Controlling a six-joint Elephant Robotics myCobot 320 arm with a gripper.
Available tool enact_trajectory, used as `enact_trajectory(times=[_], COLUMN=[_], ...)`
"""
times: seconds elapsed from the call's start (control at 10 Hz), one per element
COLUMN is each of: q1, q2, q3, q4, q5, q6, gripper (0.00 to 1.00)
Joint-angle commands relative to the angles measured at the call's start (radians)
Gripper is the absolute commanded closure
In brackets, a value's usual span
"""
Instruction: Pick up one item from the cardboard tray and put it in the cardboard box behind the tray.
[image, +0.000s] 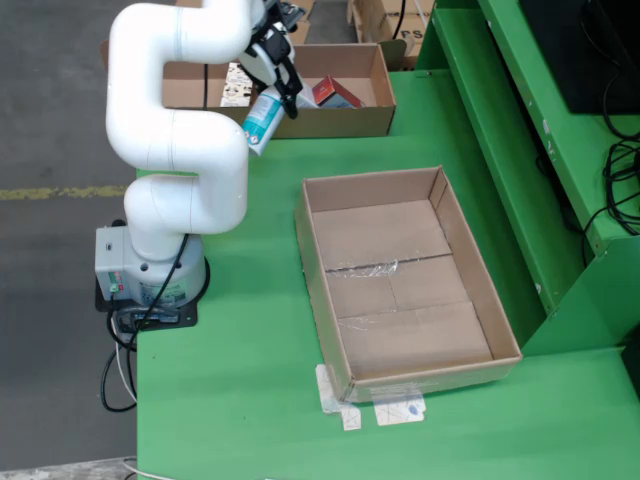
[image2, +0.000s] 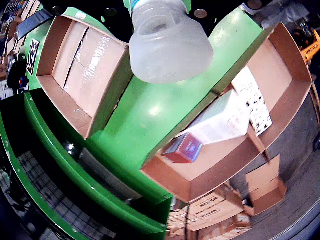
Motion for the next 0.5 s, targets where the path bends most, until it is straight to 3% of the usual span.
enact_trajectory(times=[0.0,0.4], q1=[0.159,0.252], q2=[0.096,0.135], q3=[-0.070,-0.131], q4=[-0.018,-0.022], q5=[-0.026,-0.021], q6=[0.049,0.017], gripper=[1.00,1.00])
